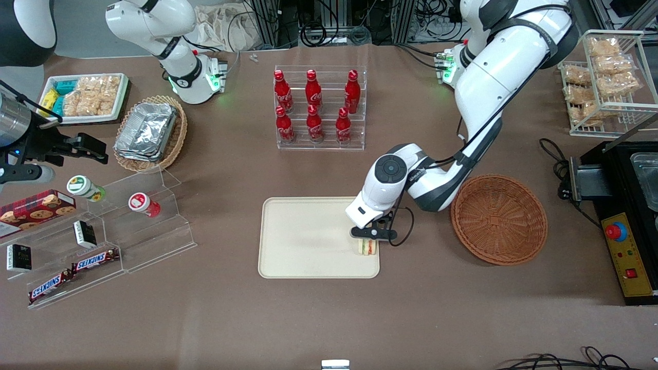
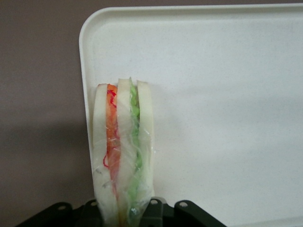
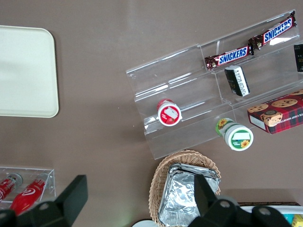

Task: Place sandwich from basket to tray
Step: 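Lower the sandwich onto the tray and open the left gripper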

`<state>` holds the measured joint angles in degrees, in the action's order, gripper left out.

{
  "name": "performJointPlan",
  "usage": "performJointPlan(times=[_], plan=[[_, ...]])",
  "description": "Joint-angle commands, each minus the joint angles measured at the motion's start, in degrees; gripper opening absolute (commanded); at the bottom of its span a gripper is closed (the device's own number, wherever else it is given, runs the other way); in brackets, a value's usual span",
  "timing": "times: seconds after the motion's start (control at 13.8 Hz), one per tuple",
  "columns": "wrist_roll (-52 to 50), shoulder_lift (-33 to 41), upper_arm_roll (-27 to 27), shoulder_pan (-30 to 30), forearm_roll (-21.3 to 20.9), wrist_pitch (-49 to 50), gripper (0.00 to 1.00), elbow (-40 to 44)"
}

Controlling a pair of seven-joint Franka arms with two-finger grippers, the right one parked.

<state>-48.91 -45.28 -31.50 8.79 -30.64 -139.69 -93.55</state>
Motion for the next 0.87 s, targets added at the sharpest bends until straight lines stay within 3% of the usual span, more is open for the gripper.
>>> performJointPlan(times=[0.0,0.07,0.15,0.58,0.8], plan=[[-1.98,-0.6,-0.05,0.7,-1.88,0.47,0.6,1.52],[-2.68,-0.51,-0.05,0.7,-1.71,0.56,0.74,1.52],[-4.77,-0.25,-0.05,0.7,-1.79,0.9,0.99,1.44],[-6.03,2.82,-0.05,-0.53,-1.19,1.87,1.0,2.67],[-5.68,6.69,-0.58,-3.42,0.56,7.91,1.0,4.07]])
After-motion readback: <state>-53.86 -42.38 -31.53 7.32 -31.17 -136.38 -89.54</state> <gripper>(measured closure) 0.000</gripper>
